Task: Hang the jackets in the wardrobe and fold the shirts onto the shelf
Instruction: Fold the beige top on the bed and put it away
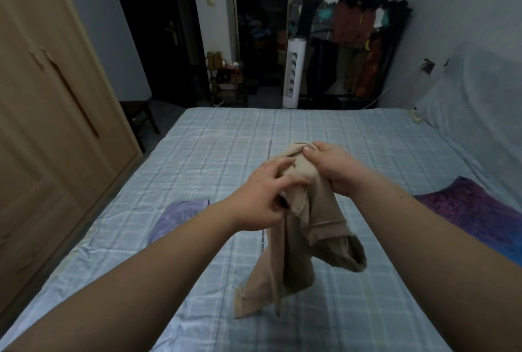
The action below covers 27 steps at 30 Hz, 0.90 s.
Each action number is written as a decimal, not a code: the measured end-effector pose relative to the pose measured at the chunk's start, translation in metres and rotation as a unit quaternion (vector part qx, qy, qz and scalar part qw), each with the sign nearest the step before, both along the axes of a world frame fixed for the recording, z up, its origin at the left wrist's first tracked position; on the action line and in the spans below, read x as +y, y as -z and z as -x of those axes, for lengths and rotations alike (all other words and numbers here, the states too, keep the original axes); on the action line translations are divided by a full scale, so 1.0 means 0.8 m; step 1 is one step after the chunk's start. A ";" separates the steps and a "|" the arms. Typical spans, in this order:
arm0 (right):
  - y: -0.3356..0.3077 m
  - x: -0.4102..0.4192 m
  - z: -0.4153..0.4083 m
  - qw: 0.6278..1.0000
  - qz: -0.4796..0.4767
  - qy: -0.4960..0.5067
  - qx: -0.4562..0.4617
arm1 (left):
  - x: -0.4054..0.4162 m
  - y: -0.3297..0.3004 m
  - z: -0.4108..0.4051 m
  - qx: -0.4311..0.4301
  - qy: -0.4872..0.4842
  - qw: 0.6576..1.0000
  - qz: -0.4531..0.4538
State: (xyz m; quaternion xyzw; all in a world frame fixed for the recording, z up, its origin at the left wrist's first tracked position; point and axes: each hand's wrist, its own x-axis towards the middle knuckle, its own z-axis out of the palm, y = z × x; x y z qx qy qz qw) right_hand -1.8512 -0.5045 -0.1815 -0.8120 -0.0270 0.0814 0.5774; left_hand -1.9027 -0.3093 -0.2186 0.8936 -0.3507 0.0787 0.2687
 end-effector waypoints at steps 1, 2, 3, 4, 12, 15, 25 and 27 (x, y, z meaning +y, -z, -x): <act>-0.003 0.002 -0.002 1.000 -0.026 0.008 0.015 | 0.001 0.000 -0.005 0.000 0.001 1.000 -0.024; -0.004 0.005 -0.004 0.998 -0.054 0.017 0.032 | 0.002 -0.001 -0.009 -0.008 -0.004 1.000 -0.028; -0.003 0.006 -0.007 0.995 -0.081 0.020 0.050 | 0.001 -0.001 -0.014 -0.032 -0.009 0.999 -0.021; -0.002 0.007 -0.010 0.992 -0.102 0.023 0.066 | -0.001 -0.002 -0.019 -0.070 -0.018 0.997 -0.011; 0.019 -0.001 -0.017 0.971 -0.179 -0.053 0.152 | -0.013 -0.038 -0.051 0.027 -0.137 0.979 0.152; 0.043 -0.007 -0.016 0.965 -0.185 -0.050 0.177 | -0.018 -0.049 -0.062 0.043 -0.168 0.964 0.203; 0.106 -0.021 0.032 0.998 -0.001 0.055 0.010 | -0.041 -0.058 -0.098 0.201 -0.250 0.902 0.289; 0.126 -0.021 0.045 0.998 0.042 0.056 -0.007 | -0.045 -0.062 -0.102 0.250 -0.243 0.879 0.325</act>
